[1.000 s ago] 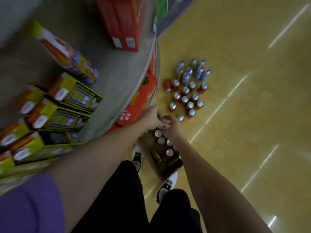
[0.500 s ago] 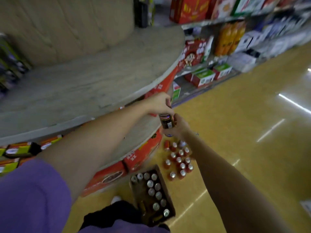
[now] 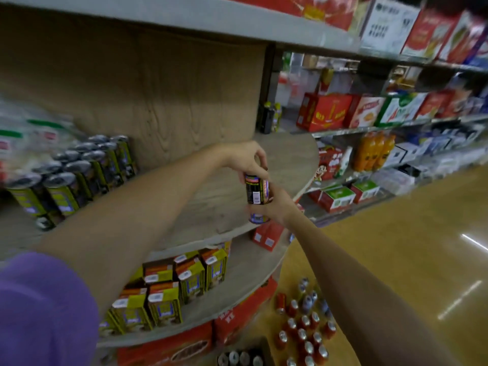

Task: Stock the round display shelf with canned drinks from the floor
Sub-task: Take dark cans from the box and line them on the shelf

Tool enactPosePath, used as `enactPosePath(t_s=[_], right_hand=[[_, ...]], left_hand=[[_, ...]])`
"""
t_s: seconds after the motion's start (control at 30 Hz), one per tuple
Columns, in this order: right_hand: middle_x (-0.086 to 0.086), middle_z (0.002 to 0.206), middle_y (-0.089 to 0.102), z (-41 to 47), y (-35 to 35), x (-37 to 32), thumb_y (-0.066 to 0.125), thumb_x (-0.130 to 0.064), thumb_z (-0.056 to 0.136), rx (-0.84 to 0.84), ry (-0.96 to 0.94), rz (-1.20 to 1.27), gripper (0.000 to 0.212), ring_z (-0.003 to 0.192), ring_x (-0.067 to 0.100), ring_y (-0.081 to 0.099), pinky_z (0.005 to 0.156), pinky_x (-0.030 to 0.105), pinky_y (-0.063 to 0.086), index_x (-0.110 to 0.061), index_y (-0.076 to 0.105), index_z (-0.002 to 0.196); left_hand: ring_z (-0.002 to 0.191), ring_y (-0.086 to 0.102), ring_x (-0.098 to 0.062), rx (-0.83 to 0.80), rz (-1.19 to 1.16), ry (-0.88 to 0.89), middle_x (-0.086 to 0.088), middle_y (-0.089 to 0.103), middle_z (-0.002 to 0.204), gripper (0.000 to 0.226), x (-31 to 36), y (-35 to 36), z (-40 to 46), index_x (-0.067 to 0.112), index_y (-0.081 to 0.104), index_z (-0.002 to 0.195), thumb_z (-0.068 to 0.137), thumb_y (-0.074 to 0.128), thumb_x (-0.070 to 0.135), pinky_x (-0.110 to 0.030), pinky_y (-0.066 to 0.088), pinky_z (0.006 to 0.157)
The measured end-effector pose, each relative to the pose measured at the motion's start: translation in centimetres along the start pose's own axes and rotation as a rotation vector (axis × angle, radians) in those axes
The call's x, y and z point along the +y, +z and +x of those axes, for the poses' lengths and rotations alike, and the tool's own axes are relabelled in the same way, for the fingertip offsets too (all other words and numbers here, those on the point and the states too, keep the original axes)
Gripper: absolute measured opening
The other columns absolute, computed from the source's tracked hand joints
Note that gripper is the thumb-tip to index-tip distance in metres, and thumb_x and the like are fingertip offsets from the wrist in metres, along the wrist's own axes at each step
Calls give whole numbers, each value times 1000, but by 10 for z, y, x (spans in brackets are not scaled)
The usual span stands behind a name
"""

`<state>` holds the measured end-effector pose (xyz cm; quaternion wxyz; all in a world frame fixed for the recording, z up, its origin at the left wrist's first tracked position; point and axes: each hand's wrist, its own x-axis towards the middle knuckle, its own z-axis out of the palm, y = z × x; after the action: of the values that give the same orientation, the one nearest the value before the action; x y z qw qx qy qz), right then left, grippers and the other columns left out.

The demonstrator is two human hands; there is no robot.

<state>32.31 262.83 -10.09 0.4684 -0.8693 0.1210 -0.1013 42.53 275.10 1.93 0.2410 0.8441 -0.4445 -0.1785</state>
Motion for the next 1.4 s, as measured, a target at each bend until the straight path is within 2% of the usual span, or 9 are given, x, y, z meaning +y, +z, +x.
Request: enactPosePath(t_s=[0.13, 0.27, 0.43, 0.53, 0.67, 0.97, 1.23, 1.33, 1.4], right_hand=[[3, 87, 69, 15, 45, -39, 90, -10, 65, -165, 0, 28, 53, 69, 16, 64, 55, 32, 56, -9, 62, 111], [-5, 91, 57, 30, 86, -78, 89, -10, 66, -197, -4, -38, 61, 68, 4, 53, 54, 10, 43, -12, 60, 119], [-12, 92, 63, 42, 144, -123, 88, -16, 69, -213, -42, -24, 54, 75, 1, 61, 59, 10, 42, -15, 63, 117], [-4, 72, 69, 48, 179, -143, 88, -6, 65, -189, -16, -7, 41, 51, 2, 60, 51, 18, 46, -9, 66, 100], [5, 73, 73, 52, 215, -160, 87, -8, 62, -135, 17, 20, 32, 49, 10, 60, 46, 21, 47, -13, 67, 86], [1, 66, 69, 66, 259, -176, 88, -9, 63, -59, 56, 36, 34, 41, 2, 56, 41, 15, 42, -11, 67, 88], [-1, 92, 74, 120, 280, -155, 93, -24, 49, -73, -7, -46, 63, 87, 16, 71, 79, 42, 59, -20, 63, 105], [0, 103, 68, 134, 285, -155, 93, -28, 52, -95, 21, 50, 76, 97, 17, 67, 90, 40, 55, -16, 55, 116], [-6, 108, 66, 144, 289, -154, 93, -51, 46, -111, 6, 40, 92, 99, 13, 65, 92, 36, 53, -23, 51, 123]], left_hand=[[70, 66, -17, -86, 78, -7, -16, 64, 106, 36, -37, -48, -30, 0, 62, 113, 81, 77, 7, -30, 60, 59], [93, 64, -24, -130, 163, 39, -13, 67, 110, 39, -80, -92, -66, 12, 66, 105, 71, 80, 0, -38, 57, 77], [76, 57, -3, -162, 169, 30, 7, 63, 91, 47, -124, -130, -111, 10, 64, 115, 73, 74, -8, -11, 47, 62], [84, 57, 0, -152, 109, 35, 3, 65, 100, 51, -155, -143, -131, 10, 65, 118, 72, 73, -11, -6, 45, 65], [106, 58, -12, -101, 10, 51, -3, 65, 121, 44, -193, -157, -145, 20, 68, 111, 73, 77, -2, -24, 47, 88], [97, 65, -17, 67, -51, -35, -3, 69, 108, 39, -240, -166, -154, 14, 71, 111, 75, 84, 24, -44, 54, 92], [77, 59, -3, 167, 71, -62, 11, 67, 86, 38, -256, -172, -144, 17, 73, 100, 67, 88, 28, -24, 47, 68], [79, 62, -9, 229, 114, -139, 3, 70, 84, 29, -258, -174, -128, 14, 73, 90, 70, 83, 32, -26, 48, 66], [69, 59, -13, 279, 171, -183, -2, 67, 71, 28, -258, -176, -115, 10, 72, 76, 71, 77, 37, -26, 44, 59]])
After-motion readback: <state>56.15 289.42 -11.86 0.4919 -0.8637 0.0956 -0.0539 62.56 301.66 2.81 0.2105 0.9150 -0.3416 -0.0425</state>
